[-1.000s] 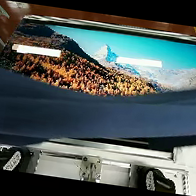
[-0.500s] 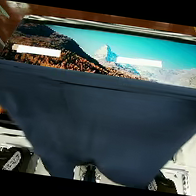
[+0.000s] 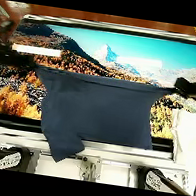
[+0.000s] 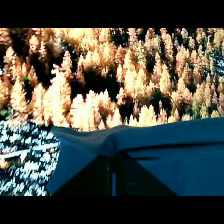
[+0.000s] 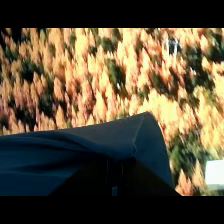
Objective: Fold the shirts.
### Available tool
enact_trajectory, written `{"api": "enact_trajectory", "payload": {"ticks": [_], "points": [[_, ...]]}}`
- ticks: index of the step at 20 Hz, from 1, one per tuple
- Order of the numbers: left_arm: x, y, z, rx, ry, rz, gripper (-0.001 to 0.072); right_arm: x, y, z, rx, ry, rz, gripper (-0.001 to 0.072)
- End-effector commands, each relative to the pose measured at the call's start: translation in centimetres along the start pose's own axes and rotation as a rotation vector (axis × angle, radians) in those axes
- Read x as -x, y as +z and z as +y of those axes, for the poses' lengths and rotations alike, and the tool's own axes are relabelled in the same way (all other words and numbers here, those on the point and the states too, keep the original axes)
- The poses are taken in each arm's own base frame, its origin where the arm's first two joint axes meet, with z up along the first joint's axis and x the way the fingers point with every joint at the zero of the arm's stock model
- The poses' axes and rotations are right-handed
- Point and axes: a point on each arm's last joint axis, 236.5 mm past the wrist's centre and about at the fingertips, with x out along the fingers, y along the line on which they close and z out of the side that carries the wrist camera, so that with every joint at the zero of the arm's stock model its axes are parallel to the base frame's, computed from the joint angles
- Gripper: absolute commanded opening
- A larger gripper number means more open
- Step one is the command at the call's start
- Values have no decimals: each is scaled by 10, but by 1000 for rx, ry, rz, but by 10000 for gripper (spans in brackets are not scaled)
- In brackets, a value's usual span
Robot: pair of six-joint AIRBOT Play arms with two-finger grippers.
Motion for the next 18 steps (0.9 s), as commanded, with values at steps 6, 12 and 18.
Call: {"api": "enact_trajectory", "payload": {"ticks": [6, 12, 18], "points": [[-107, 68, 24, 153, -13, -277, 40, -126, 105, 60, 144, 9, -467, 73], [-144, 12, 22, 121, -61, -50, 40, -172, 40, 37, 103, -10, -173, 73], [-95, -109, 42, 139, -101, 480, 39, -125, -49, -23, 116, -127, 254, 72]]}}
